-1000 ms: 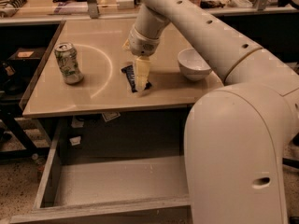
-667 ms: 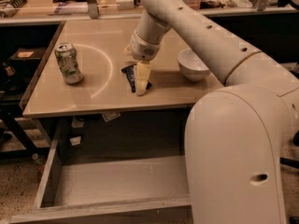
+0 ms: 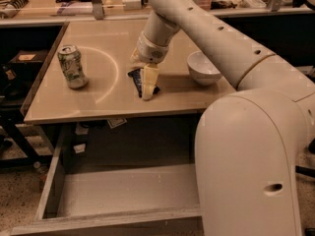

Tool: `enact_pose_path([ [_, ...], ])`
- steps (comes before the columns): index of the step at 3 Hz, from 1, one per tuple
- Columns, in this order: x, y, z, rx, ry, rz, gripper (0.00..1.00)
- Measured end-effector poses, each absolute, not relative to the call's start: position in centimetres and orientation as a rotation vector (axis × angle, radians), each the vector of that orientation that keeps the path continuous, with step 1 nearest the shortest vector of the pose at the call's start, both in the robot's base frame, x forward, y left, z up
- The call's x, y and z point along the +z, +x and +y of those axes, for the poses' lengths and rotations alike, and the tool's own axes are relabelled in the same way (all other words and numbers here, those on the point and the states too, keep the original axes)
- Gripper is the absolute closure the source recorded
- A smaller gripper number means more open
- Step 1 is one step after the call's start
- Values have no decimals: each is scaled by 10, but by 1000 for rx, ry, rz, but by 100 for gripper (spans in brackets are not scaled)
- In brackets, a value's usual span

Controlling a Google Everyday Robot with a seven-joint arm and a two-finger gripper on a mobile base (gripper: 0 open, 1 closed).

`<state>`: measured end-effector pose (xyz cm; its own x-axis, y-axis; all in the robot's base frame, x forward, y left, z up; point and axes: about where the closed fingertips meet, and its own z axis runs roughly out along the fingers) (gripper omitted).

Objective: Place rxbar blueberry into top drawer

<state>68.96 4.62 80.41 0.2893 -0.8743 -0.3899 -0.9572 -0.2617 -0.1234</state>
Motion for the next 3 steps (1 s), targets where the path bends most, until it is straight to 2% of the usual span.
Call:
enact_pose_path([
  [3, 804, 690, 46, 348, -2230, 1658, 88],
])
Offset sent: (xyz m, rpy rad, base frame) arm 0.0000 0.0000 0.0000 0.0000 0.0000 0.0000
